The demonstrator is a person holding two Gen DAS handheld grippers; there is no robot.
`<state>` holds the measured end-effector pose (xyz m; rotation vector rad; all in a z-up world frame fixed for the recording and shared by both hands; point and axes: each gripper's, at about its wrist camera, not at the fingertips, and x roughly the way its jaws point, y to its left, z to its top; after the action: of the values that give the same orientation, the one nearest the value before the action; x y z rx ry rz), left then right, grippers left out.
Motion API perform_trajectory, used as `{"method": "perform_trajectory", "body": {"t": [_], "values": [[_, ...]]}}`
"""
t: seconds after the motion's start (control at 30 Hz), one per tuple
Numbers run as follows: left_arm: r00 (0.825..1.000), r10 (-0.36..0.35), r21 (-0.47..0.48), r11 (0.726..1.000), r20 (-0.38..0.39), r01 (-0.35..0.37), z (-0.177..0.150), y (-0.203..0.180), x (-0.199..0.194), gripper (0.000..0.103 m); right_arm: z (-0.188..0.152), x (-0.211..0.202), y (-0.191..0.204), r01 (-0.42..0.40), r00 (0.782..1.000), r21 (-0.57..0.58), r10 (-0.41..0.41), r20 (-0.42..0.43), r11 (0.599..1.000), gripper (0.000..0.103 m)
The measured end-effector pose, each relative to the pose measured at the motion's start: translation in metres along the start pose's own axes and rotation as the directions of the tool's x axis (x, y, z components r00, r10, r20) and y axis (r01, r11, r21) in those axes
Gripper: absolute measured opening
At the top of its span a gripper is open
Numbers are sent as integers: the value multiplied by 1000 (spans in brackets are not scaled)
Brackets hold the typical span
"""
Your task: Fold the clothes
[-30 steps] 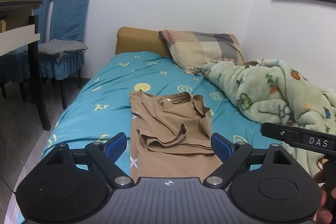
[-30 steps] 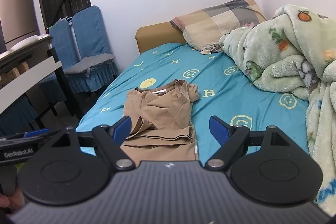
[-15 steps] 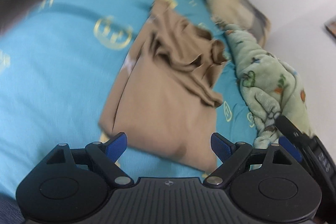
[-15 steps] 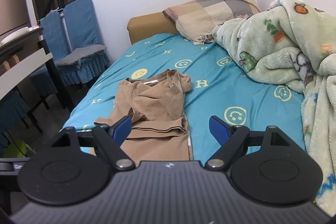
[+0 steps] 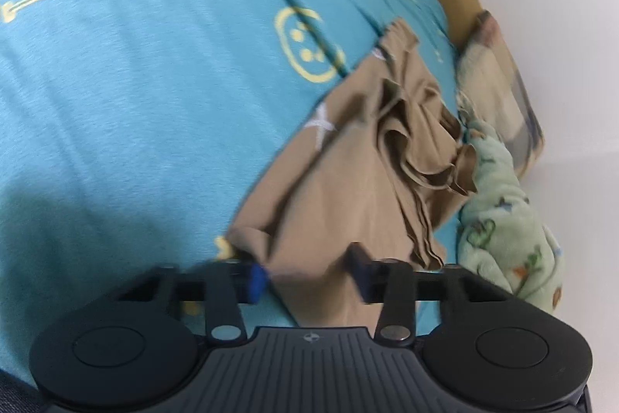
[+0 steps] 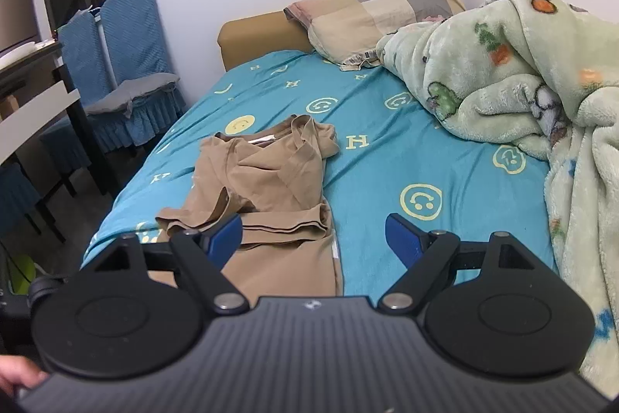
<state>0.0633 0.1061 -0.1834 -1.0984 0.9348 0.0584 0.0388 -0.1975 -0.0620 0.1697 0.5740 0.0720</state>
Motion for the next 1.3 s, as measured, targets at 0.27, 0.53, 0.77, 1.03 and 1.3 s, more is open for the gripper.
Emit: {"method": "perform_trajectory", "body": {"t": [0.27, 0.53, 0.77, 1.03, 1.3], "values": [[999, -20, 23, 1000, 28, 19, 0, -3, -5, 8, -19, 30, -19, -179, 952, 320, 247, -184, 930, 83], [992, -116, 12, 993, 56, 115, -1, -4, -21, 8, -61, 58, -12, -302, 771, 662, 584, -253, 686, 85], [986, -154, -5, 988, 58, 155, 0, 1, -28, 8, -85, 83, -21, -170, 776, 757, 559, -291, 630, 84], [973, -220, 15, 976, 70, 219, 4, -7, -30, 8, -88, 73, -64, -33, 913, 819, 351, -209, 572, 34], [939, -321, 132, 943, 120, 306, 1, -26, -62, 6, -58, 35, -53, -197, 951, 693, 307, -37, 694, 11]]}}
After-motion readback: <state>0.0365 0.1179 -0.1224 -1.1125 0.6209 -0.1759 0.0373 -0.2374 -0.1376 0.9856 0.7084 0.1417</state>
